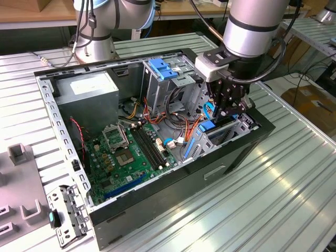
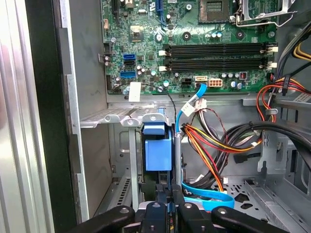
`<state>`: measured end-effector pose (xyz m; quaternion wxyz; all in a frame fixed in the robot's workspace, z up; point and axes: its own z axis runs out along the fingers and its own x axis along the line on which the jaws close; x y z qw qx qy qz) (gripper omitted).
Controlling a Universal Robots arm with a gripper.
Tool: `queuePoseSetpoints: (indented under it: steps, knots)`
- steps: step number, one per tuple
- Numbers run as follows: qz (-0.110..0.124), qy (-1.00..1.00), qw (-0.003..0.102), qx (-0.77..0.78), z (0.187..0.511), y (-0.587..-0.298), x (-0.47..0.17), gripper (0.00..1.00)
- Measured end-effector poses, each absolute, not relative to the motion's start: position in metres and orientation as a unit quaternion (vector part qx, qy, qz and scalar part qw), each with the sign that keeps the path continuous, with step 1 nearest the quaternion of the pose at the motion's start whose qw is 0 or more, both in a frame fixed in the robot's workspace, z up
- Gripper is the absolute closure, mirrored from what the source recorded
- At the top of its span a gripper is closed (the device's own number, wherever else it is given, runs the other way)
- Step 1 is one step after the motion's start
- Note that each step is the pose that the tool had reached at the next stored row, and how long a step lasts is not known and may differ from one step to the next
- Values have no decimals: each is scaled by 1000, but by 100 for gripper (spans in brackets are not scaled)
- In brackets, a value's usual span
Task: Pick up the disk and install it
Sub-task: 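Insert the second disk wire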
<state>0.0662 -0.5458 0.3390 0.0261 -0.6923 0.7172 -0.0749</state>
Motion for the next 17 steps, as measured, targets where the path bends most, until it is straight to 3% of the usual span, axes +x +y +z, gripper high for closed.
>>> queuePoseSetpoints:
  steps: [4, 5, 7, 8, 17]
  knots:
    - [-75, 717, 26, -692, 339, -546, 66, 83]
    - [-75, 717, 26, -692, 339, -546, 66, 77]
    - [-75, 717, 26, -692, 339, -546, 66, 77]
    - [-75, 717, 26, -692, 340, -546, 66, 70]
    - [-74, 717, 27, -692, 359, -546, 66, 70]
